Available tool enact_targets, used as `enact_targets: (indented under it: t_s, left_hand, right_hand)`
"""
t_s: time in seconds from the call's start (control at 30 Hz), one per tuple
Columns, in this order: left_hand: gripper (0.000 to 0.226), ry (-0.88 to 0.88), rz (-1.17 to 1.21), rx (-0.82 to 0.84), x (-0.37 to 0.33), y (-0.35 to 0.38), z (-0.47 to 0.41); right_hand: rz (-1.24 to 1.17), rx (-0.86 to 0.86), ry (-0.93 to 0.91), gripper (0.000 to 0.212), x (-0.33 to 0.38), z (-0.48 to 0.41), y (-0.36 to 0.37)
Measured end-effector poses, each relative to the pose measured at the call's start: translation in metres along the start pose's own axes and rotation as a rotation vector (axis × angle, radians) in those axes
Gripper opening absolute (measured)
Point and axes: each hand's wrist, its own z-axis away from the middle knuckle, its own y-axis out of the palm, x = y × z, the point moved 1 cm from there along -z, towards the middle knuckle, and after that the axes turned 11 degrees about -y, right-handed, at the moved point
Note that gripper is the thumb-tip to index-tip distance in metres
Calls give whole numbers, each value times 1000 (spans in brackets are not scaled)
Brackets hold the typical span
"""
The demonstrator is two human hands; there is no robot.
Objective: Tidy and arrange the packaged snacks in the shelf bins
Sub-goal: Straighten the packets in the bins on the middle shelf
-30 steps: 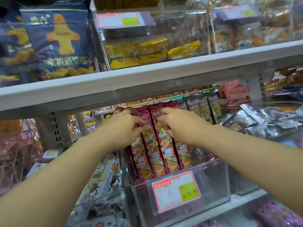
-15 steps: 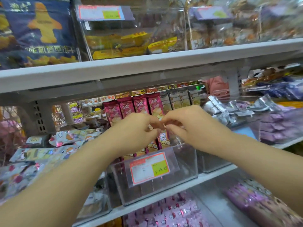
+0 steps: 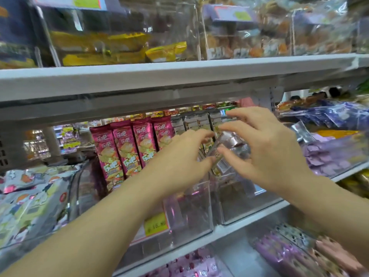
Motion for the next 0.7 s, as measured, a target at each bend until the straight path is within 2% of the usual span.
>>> enact_targets:
  t_s: [0.1,0.2,0.4,0.53,0.7]
  left_hand:
    - [54,6,19,-22,1,1,-5]
    - [51,0,81,6,-3,4,-4]
    - [54,-22,30,-1,-12,7,-2]
    - [61,-60,27,-4,-18,13,-1]
    - [74,-111,11,20,-25,19,5]
  right_hand:
    - [-21,119,36,50,-4,4,3]
    - [-66,203,17,55,-8,6,2]
    - [-228,379,-86,68,-25,-1,-7]
    - [-340,448,-82,75,-32,-2,-12]
    - [-365,456,-95,89,-33,1,-18]
